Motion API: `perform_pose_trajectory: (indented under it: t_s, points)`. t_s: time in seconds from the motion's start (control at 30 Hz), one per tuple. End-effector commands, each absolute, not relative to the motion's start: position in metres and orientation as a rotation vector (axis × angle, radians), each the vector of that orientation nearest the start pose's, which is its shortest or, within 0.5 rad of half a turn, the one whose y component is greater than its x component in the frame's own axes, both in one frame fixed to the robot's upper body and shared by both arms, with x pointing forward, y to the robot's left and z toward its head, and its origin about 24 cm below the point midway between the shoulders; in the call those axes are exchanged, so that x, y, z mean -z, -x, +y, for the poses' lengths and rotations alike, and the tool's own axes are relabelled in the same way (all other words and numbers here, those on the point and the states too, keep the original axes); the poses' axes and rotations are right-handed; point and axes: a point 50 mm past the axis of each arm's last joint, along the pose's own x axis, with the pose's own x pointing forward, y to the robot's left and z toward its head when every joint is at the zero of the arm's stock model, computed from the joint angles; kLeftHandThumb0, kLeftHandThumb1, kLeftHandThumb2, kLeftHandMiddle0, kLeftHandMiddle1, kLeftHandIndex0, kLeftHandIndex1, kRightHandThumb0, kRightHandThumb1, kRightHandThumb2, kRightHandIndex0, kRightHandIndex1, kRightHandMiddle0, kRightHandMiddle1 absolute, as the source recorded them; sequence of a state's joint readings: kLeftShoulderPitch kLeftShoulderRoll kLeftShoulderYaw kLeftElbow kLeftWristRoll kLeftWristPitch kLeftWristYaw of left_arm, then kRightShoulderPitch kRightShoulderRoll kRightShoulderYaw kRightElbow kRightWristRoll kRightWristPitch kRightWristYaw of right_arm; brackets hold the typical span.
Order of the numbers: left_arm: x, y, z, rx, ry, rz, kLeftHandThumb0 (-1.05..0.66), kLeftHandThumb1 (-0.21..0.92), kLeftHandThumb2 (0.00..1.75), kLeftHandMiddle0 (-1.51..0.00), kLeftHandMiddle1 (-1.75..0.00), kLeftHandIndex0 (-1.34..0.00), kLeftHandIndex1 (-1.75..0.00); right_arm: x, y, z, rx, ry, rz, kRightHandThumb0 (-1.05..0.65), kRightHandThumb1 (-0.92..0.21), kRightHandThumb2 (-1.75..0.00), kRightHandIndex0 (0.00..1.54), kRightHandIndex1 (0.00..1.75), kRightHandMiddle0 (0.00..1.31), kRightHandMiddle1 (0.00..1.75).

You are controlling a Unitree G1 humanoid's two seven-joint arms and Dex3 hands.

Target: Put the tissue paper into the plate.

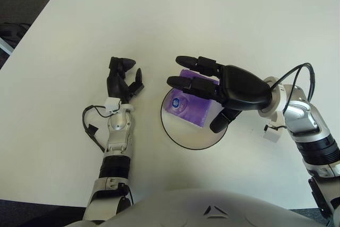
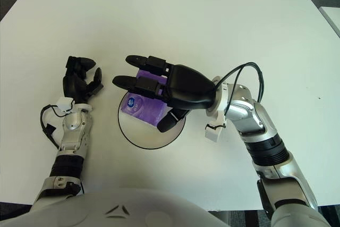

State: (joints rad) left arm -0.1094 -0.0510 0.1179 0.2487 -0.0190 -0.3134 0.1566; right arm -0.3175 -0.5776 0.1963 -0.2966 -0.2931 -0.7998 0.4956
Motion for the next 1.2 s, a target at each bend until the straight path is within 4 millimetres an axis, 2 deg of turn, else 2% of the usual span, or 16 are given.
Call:
perform_pose_trajectory:
  t_s: [0.0,0.13,0.23,0.3,0.53,0.67,0.73,0.83,0.87,0.9,0.97,1.03,1.1,1.17]
  points:
    - [0.001,-0.248,0.169,-0.258,0.078,0.016,-0.01,0.7,0.74,-0.41,-1.38,-0.35,-1.75,-0.188,-0.213,-0.112,-0.869,1.049,-1.105,-1.05,-0.92,-0.8,0.0,0.0,0.0,0.0]
    - [0.001,-0.247,0.168,-0.259,0.083,0.011,-0.01,0.67,0.78,-0.41,-1.38,-0.38,-1.75,-0.185,-0.217,-0.112,-0.719,0.872,-1.059,-1.02,-0.92,-0.84,0.0,0.0,0.0,0.0]
    - [0.002,-0.247,0.168,-0.261,0.087,0.011,-0.01,0.65,0.81,-0.41,-1.39,-0.39,-1.75,-0.184,-0.219,-0.113,-0.625,0.772,-1.065,-0.94,-0.92,-0.9,0.0,0.0,0.0,0.0]
    - [0.001,-0.248,0.168,-0.266,0.089,-0.001,-0.01,0.64,0.82,-0.41,-1.39,-0.4,-1.75,-0.184,-0.223,-0.119,-0.536,0.716,-1.081,-0.91,-0.92,-0.91,0.0,0.0,0.0,0.0]
    - [-0.005,-0.249,0.166,-0.254,0.1,-0.045,-0.01,0.63,0.83,-0.44,-1.39,-0.39,-1.75,-0.185,-0.232,-0.149,-0.297,0.691,-1.157,-0.77,-0.92,-0.94,0.0,0.0,0.0,0.0]
    - [-0.008,-0.248,0.165,-0.223,0.096,-0.065,0.0,0.66,0.79,-0.44,-1.38,-0.36,-1.75,-0.176,-0.227,-0.152,-0.234,0.57,-1.111,-0.68,-0.92,-0.94,0.0,0.0,0.02,0.01]
    - [-0.008,-0.248,0.165,-0.216,0.093,-0.068,0.0,0.67,0.77,-0.44,-1.37,-0.35,-1.75,-0.17,-0.223,-0.151,-0.225,0.504,-1.063,-0.63,-0.92,-0.92,0.01,0.11,0.01,0.23]
    - [-0.009,-0.248,0.165,-0.201,0.088,-0.061,0.0,0.68,0.76,-0.43,-1.37,-0.35,-1.75,-0.143,-0.2,-0.147,-0.155,0.265,-0.857,-0.53,-0.86,-1.0,0.0,0.28,0.0,0.49]
    - [-0.009,-0.248,0.165,-0.199,0.087,-0.057,0.0,0.68,0.76,-0.43,-1.37,-0.35,-1.75,-0.139,-0.197,-0.149,-0.12,0.202,-0.799,-0.5,-0.8,-1.08,0.0,0.39,0.02,0.88]
    - [-0.009,-0.248,0.165,-0.197,0.086,-0.053,0.0,0.68,0.76,-0.43,-1.37,-0.35,-1.75,-0.139,-0.198,-0.151,-0.081,0.154,-0.751,-0.48,-0.76,-1.14,0.0,0.46,0.01,1.15]
    - [-0.009,-0.248,0.164,-0.194,0.085,-0.049,0.0,0.68,0.76,-0.43,-1.37,-0.35,-1.75,-0.141,-0.202,-0.151,-0.012,0.082,-0.69,-0.42,-0.79,-0.91,0.0,0.57,0.12,1.44]
    - [-0.009,-0.248,0.164,-0.192,0.085,-0.047,0.0,0.68,0.75,-0.43,-1.37,-0.35,-1.75,-0.144,-0.204,-0.151,0.036,0.034,-0.654,-0.4,-0.74,-0.88,0.0,0.7,0.22,1.59]
    - [-0.008,-0.248,0.164,-0.192,0.086,-0.043,0.0,0.69,0.75,-0.43,-1.37,-0.35,-1.75,-0.153,-0.212,-0.146,0.092,-0.001,-0.663,-0.39,-0.71,-0.87,0.0,0.78,0.28,1.67]
    - [-0.008,-0.248,0.164,-0.193,0.088,-0.039,0.0,0.69,0.75,-0.42,-1.38,-0.35,-1.75,-0.162,-0.22,-0.138,0.141,-0.02,-0.688,-0.37,-0.75,-0.78,0.0,0.93,0.27,1.71]
